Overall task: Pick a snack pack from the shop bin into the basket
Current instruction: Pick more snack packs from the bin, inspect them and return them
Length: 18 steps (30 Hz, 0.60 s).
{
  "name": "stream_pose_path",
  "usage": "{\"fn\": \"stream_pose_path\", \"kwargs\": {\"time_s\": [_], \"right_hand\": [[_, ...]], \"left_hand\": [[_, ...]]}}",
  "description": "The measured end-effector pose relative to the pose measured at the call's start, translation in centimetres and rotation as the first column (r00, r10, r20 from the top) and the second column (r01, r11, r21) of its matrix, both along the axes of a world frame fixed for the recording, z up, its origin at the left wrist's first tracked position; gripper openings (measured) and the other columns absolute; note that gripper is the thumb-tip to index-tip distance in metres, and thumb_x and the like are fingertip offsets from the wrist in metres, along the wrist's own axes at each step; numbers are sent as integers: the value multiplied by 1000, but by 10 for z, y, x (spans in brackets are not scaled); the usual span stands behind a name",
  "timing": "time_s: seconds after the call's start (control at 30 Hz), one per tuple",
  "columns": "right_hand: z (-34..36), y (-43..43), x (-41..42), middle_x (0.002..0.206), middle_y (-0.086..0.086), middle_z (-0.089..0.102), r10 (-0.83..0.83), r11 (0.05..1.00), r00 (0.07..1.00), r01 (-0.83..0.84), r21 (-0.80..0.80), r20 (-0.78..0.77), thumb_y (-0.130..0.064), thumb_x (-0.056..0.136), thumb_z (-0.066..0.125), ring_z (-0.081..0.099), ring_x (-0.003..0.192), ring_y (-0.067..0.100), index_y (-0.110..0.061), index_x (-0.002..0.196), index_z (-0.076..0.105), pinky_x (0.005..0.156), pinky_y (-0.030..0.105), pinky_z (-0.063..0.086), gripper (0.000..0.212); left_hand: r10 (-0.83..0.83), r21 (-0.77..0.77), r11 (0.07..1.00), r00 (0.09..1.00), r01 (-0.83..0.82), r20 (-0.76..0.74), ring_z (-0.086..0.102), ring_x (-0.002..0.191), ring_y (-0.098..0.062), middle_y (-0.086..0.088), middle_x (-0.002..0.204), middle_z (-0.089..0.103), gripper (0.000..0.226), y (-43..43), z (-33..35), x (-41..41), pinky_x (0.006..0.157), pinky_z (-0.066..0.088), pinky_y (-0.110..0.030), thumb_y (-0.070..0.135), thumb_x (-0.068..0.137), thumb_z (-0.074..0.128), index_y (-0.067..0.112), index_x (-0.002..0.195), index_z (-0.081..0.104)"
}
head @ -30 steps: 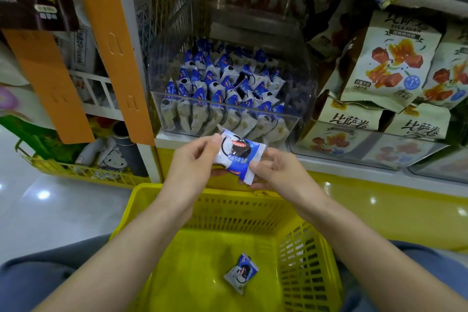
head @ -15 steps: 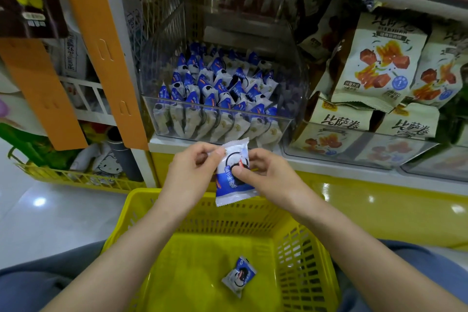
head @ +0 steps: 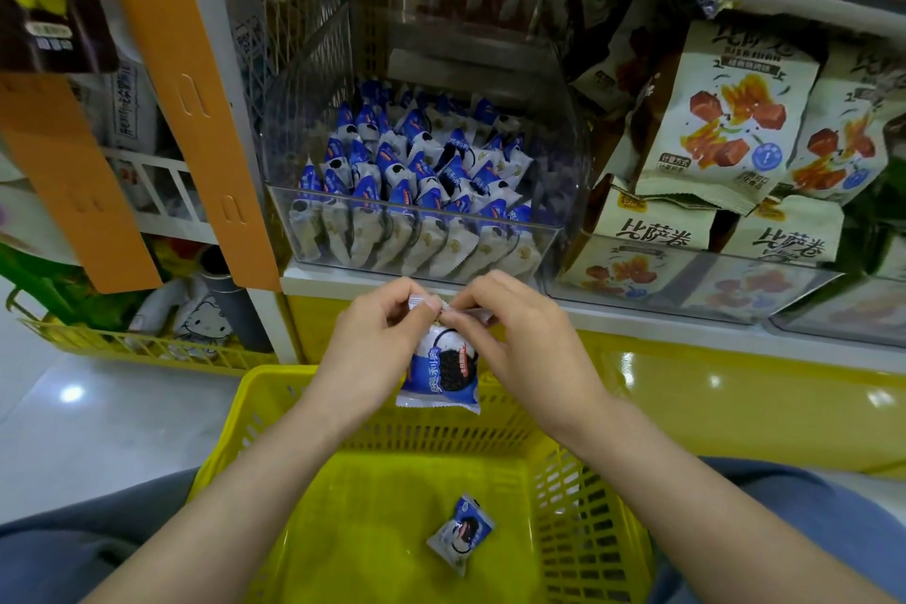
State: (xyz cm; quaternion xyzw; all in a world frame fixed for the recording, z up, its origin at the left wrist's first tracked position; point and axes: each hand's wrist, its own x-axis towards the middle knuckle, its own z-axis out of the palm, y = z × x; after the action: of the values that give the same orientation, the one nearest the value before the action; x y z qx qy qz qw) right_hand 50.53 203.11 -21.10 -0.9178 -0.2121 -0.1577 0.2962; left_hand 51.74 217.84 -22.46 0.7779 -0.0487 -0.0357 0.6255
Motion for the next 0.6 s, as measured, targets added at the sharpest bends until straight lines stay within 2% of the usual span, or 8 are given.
{"fn": "stream_pose_path", "kwargs": {"time_s": [0.07, 0.17, 0.23, 0.3, 0.37, 0.43, 0.5, 0.6], "right_hand": [[0, -2, 0, 79, -2, 59, -8, 997, 999, 11, -77, 48, -28, 88, 60, 55, 73, 13, -13, 85, 62, 62, 34, 48, 15], [0, -1, 2, 79, -7, 62, -94, 993, 994, 98, 71, -56, -30, 88, 60, 56, 73, 6, -18, 84, 63, 65, 27, 47, 13], [-2, -1, 5, 75, -9, 63, -164, 962, 977, 189, 197, -134, -28, 88, 60, 57, 73, 4, -20, 81, 63, 65, 21, 46, 11], [-2, -1, 8, 72, -9, 63, -215, 914, 952, 274, 298, -217, -26, 88, 61, 59, 71, 5, -23, 77, 61, 63, 23, 49, 12], [-1, -2, 11, 70, -7, 63, -209, 859, 926, 328, 393, -316, -25, 88, 61, 61, 63, 9, -25, 73, 59, 54, 25, 53, 15], [-1, 0, 11, 69, -4, 63, -147, 810, 903, 345, 475, -404, -22, 88, 60, 61, 58, 8, -22, 72, 60, 48, 21, 52, 16], [0, 3, 11, 69, -2, 64, -33, 758, 878, 333, 561, -477, -22, 91, 56, 62, 61, 9, -15, 76, 63, 51, 22, 54, 18], [3, 3, 11, 85, 1, 68, 115, 741, 861, 258, 620, -496, -22, 95, 47, 63, 76, 4, -10, 95, 67, 64, 18, 54, 23]], "left_hand": [[-16, -44, 999, 999, 14, -39, 52, 70, -21, -19, 72, 57, 22, 0, -2, 1, 76, 47, -56, 17, 91, 53, 11, 71, 58], [-1, -44, 999, 1000, 0, -10, 60, 76, -17, -3, 79, 63, 8, -2, -6, 1, 76, 50, -45, 19, 90, 56, 18, 82, 57], [73, 86, 993, 993, -81, 90, 58, 84, -4, 7, 96, 56, 19, -4, -9, -2, 71, 49, -20, 22, 85, 63, 27, 92, 47], [73, 261, 954, 962, -144, 263, 50, 90, -1, 10, 107, 44, 33, -4, -11, -5, 72, 43, -12, 23, 83, 65, 31, 101, 39], [-19, 323, 943, 953, -84, 303, 50, 91, 3, 14, 108, 46, 31, -6, -11, -9, 76, 40, -8, 26, 85, 62, 34, 106, 40], [-73, 230, 973, 976, 24, 204, 53, 94, 7, 20, 104, 55, 29, -9, -11, -11, 77, 41, -7, 29, 86, 60, 34, 109, 44], [-82, 109, 991, 992, 71, 100, 56, 91, 8, 20, 103, 58, 31, -11, -12, -9, 81, 45, -16, 28, 85, 62, 31, 111, 45], [-25, -104, 994, 998, 19, -59, 62, 78, 3, 5, 102, 63, 28, -12, -7, -4, 71, 51, -19, 22, 88, 58, 26, 113, 45]]}}
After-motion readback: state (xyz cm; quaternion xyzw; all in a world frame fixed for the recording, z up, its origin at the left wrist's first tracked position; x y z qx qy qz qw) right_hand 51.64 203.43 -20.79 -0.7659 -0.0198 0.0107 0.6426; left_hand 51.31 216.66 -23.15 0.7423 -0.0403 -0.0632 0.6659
